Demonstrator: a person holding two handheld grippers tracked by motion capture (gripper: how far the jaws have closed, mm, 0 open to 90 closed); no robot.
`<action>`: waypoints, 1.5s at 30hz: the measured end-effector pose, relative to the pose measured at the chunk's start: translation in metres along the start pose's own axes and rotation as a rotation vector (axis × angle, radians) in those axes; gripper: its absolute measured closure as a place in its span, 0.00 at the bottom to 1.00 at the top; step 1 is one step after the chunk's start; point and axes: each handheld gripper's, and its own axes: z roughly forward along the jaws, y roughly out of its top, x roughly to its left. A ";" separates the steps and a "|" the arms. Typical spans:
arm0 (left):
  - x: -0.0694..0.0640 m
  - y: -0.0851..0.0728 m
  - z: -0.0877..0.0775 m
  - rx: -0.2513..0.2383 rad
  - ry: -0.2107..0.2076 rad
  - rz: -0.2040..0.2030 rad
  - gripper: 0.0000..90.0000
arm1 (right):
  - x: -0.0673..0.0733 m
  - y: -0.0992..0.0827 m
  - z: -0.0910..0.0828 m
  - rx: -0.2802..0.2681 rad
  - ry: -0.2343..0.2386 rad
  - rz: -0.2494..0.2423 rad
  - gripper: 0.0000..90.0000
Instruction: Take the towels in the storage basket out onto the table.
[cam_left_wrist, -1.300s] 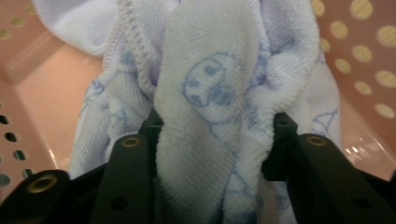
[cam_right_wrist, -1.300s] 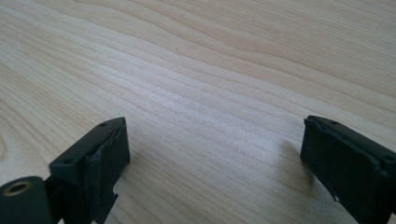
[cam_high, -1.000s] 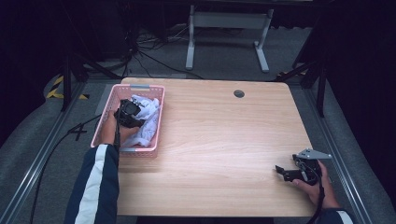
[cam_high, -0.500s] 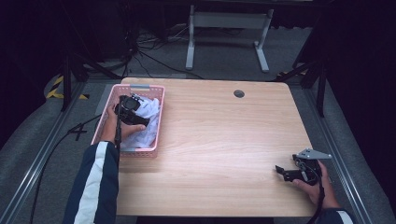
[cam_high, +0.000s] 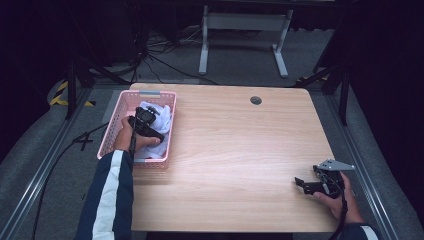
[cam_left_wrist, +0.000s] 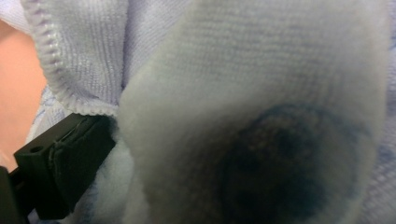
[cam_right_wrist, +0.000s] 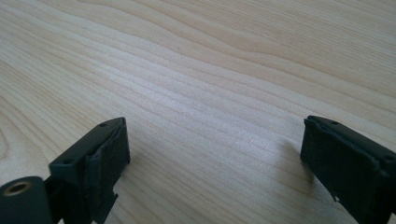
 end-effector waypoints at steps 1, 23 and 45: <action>-0.001 0.002 -0.001 0.004 0.003 0.008 0.07 | 0.000 0.000 0.000 0.000 0.001 -0.001 0.09; 0.009 -0.013 -0.042 -0.168 0.089 0.004 0.60 | 0.000 0.000 0.000 0.002 0.006 -0.010 0.09; 0.011 -0.018 -0.139 -0.454 0.074 -0.015 0.60 | 0.000 0.000 0.000 0.001 0.003 -0.009 0.09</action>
